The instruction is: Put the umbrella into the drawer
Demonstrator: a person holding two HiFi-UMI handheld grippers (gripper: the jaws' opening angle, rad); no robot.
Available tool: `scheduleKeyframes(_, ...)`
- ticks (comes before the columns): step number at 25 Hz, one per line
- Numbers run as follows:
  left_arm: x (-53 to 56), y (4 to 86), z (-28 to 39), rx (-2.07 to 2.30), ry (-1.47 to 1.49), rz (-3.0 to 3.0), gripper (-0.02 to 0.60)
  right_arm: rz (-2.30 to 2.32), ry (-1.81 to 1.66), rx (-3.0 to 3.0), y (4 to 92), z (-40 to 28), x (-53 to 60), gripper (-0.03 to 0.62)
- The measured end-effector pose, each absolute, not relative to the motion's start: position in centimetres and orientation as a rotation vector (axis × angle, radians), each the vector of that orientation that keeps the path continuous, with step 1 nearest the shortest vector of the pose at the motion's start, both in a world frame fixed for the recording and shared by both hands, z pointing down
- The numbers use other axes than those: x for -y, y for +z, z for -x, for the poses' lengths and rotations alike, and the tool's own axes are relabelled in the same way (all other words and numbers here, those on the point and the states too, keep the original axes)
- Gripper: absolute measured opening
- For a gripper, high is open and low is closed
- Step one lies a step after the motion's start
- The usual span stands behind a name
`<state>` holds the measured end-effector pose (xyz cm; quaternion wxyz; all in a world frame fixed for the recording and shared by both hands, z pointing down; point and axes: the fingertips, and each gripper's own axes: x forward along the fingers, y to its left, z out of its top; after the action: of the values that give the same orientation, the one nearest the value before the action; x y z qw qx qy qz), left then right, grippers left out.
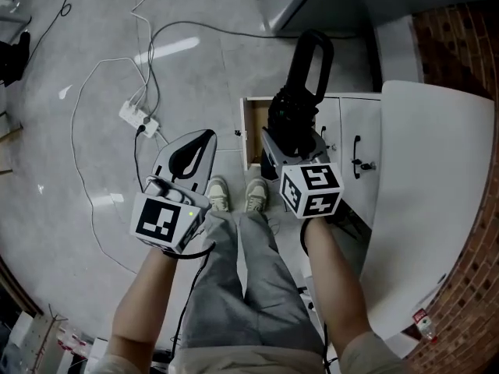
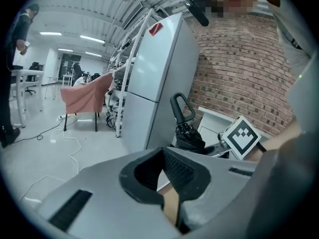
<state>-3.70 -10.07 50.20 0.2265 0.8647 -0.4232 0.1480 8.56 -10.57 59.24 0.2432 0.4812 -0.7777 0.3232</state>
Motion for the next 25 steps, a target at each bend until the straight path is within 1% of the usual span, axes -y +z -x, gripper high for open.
scheduleKeyframes(10, 9.1, 63.3, 5.8, 1.193, 0.484, -2.363, 0.008, -1.240, 0.857, 2.061, 72.1, -7.5, 8.2, 0.273)
scheduleKeyframes(19, 9.8, 75.0, 5.2, 1.207, 0.412, -2.217, 0.008, -1.187, 0.849, 1.991, 83.8, -8.7, 7.4, 0.273)
scheduleKeyframes(25, 10.0, 81.6, 4.7, 1.178, 0.458, -2.203, 0.008, -1.186, 0.918, 1.932, 91.3, -9.2, 6.6, 0.273)
